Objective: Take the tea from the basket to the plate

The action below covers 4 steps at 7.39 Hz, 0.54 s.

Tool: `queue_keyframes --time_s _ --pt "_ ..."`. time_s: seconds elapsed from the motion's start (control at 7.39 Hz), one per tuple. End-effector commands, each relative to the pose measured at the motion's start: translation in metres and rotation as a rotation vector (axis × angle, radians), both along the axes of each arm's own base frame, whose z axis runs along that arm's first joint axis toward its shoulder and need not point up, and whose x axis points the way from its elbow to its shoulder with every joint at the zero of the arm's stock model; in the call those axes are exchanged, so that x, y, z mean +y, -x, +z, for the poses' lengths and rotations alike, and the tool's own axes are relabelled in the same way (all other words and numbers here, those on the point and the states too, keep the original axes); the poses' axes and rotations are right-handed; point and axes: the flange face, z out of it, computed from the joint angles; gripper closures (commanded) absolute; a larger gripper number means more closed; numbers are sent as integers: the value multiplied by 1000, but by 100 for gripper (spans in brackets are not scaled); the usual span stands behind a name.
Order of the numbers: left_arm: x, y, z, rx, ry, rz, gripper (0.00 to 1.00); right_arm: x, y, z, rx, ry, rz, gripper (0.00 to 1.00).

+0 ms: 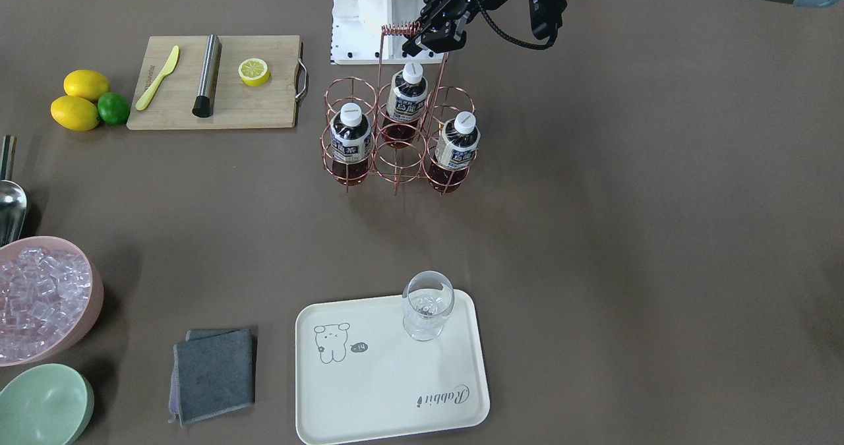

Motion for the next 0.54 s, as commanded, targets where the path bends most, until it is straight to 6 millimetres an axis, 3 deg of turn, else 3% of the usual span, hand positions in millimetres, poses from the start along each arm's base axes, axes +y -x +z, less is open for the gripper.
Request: queue_keyframes --time_s 0.0,0.27,0.41 --pt "-5 -11 7 6 8 0 100 -1 0 -1 -1 -3 0 1" --pt "-6 -13 10 23 12 0 100 0 0 -1 -1 -2 0 1" --pt "5 -25 11 24 11 28 100 0 0 -1 -1 -3 0 1"
